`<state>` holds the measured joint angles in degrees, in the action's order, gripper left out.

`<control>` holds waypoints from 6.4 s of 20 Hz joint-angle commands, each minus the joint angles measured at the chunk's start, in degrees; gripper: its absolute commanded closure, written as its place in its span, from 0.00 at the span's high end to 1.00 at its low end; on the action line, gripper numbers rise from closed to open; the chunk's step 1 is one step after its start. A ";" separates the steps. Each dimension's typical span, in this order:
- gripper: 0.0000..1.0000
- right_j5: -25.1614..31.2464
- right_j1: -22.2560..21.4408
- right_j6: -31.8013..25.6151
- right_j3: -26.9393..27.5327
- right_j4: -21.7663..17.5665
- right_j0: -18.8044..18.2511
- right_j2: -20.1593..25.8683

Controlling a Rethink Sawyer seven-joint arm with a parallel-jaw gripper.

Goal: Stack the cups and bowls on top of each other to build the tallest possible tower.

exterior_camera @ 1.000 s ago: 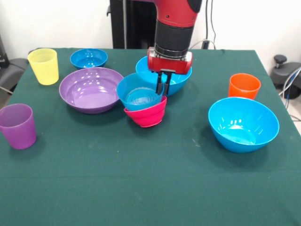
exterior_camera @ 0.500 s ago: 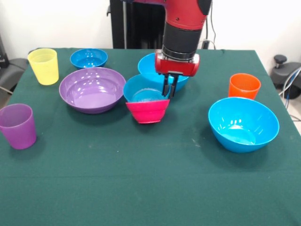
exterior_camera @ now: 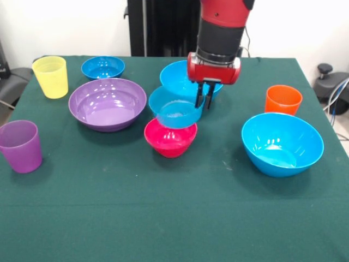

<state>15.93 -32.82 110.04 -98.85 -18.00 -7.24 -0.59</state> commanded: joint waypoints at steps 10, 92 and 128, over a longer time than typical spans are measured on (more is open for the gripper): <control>0.00 10.06 -7.13 -0.55 -0.13 2.95 -3.41 6.61; 0.00 7.15 3.83 1.33 10.14 1.49 -1.61 4.38; 1.00 9.96 -14.22 2.10 -9.94 3.83 -4.26 5.17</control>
<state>18.91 -43.15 110.04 -101.47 -15.62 -10.53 0.59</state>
